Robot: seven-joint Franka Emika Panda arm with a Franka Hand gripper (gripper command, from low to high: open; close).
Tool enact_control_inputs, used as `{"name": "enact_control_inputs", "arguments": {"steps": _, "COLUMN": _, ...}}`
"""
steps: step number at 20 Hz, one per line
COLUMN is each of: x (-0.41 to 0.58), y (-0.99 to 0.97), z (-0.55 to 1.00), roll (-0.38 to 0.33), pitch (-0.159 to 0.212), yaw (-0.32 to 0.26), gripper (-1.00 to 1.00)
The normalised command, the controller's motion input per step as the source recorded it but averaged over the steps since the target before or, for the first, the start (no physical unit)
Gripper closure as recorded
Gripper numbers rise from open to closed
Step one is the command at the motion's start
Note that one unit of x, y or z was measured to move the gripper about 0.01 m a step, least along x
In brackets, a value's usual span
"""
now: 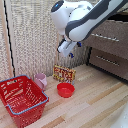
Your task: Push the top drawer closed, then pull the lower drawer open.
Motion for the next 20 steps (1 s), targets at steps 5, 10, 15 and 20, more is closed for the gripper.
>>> {"name": "enact_control_inputs", "arguments": {"steps": 5, "x": 0.214, "y": -0.01, "z": 0.11, "roll": -0.349, "pitch": 0.0, "yaw": 0.081, "gripper": -1.0}}
{"name": "enact_control_inputs", "arguments": {"steps": 10, "x": 0.227, "y": 0.0, "z": 0.33, "roll": -0.296, "pitch": 0.0, "yaw": 0.085, "gripper": -1.0}}
{"name": "enact_control_inputs", "arguments": {"steps": 15, "x": 0.268, "y": 0.0, "z": 0.4, "roll": -0.279, "pitch": 0.0, "yaw": 0.077, "gripper": -1.0}}
{"name": "enact_control_inputs", "arguments": {"steps": 20, "x": 0.325, "y": 0.0, "z": 0.25, "roll": -0.323, "pitch": 0.0, "yaw": 0.047, "gripper": -1.0}}
